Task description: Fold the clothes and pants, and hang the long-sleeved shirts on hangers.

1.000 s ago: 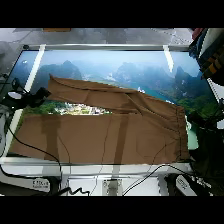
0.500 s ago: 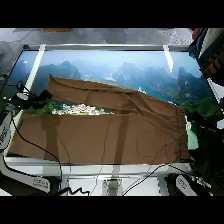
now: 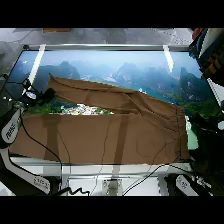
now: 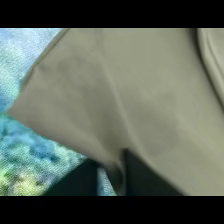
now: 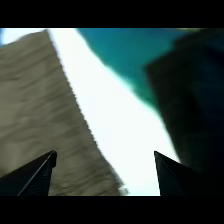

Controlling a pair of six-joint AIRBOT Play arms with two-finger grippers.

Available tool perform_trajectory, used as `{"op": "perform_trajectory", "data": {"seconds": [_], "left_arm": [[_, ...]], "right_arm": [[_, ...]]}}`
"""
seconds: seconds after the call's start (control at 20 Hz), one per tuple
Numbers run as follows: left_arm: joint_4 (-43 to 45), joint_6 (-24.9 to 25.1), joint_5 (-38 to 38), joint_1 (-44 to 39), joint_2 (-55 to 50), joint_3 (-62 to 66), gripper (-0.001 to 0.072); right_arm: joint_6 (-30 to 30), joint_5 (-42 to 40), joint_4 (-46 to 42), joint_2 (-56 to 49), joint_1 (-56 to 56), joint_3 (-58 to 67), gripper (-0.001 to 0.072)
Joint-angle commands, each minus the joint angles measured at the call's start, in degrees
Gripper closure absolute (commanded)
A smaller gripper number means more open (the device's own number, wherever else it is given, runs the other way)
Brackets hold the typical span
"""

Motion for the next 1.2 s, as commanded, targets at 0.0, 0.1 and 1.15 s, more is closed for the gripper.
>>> {"op": "perform_trajectory", "data": {"seconds": [0.0, 0.1, 1.15], "left_arm": [[-0.02, 1.51, 3.56, -0.59, -0.31, 1.66, 0.0693], [-0.02, 6.19, 3.34, -0.61, 0.55, 2.6, 0.0693], [12.09, 7.61, -9.01, -0.5, 9.38, 2.93, 0.0694]], "right_arm": [[-4.11, 4.2, 5.22, -3.78, -5.42, 1.68, 0.0051], [-12.22, 11.26, 10.8, -9.11, -6.54, 5.11, 0.0051], [-35.56, 34.6, 31.71, -32.13, -6.73, 17.77, 0.0684]]}}
